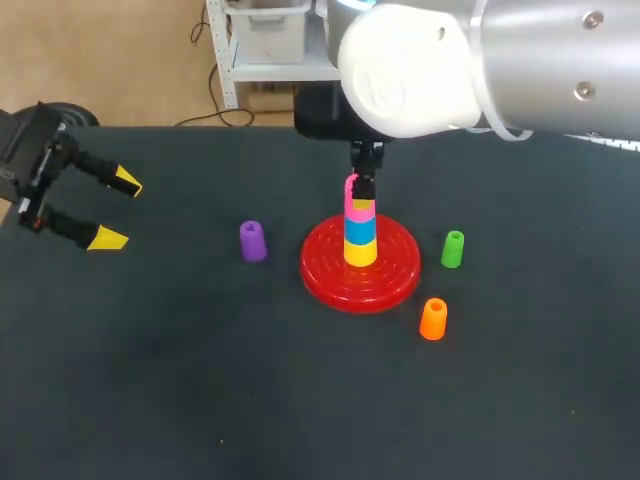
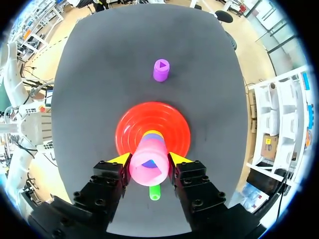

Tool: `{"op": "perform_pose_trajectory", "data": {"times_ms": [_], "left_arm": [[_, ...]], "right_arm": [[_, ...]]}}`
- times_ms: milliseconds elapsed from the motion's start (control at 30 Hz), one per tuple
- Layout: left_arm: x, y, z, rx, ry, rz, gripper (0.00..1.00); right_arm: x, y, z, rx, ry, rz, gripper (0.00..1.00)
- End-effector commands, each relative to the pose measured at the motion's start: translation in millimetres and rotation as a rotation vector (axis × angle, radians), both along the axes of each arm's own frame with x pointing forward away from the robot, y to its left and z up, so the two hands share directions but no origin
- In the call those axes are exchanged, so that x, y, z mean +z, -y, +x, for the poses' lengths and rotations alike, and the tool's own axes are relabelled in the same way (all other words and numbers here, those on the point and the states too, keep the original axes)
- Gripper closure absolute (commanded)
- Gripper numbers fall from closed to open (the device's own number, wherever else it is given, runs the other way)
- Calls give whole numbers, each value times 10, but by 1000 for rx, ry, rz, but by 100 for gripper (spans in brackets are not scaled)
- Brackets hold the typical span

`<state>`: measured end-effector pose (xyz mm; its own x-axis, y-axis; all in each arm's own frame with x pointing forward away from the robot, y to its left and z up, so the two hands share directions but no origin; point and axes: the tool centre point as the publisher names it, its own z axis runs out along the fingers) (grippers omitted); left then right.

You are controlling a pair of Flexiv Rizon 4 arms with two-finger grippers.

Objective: Pick up and stack the cylinders on the red base in this order: pink,purple,orange,green

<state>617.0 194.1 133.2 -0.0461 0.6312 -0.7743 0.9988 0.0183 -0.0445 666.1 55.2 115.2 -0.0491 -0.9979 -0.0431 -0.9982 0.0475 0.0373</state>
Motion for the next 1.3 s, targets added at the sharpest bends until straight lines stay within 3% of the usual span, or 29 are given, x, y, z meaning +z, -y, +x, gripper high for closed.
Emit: {"op": "perform_pose_trajectory", "data": {"times_ms": [33, 300, 333, 367, 400, 700, 900, 1100, 1300], "left_arm": [[-8, -7, -9, 1, 4, -2, 0], [-8, -7, -9, 1, 4, -2, 0], [-8, -7, -9, 1, 4, -2, 0], [-8, -7, -9, 1, 4, -2, 0], [-8, -7, -9, 1, 4, -2, 0], [-8, -7, -9, 1, 4, -2, 0], [-8, -7, -9, 1, 4, -2, 0], [-8, -7, -9, 1, 4, -2, 0], [-8, -7, -9, 1, 4, -2, 0]], "right_arm": [[-97, -8, 0, 2, -6, 2, 100], [-63, 0, -29, -5, 1, 36, 100], [-53, -1, -34, -6, 5, 40, 79], [-40, -3, -40, -8, 12, 42, 46], [-20, -8, -47, -8, 14, 42, 0], [309, -166, -117, 16, 91, 49, 0], [492, -592, -91, 109, 116, 67, 0], [352, -1005, 31, 199, 92, 102, 0], [34, -1236, 202, 247, 40, 81, 0]]}}
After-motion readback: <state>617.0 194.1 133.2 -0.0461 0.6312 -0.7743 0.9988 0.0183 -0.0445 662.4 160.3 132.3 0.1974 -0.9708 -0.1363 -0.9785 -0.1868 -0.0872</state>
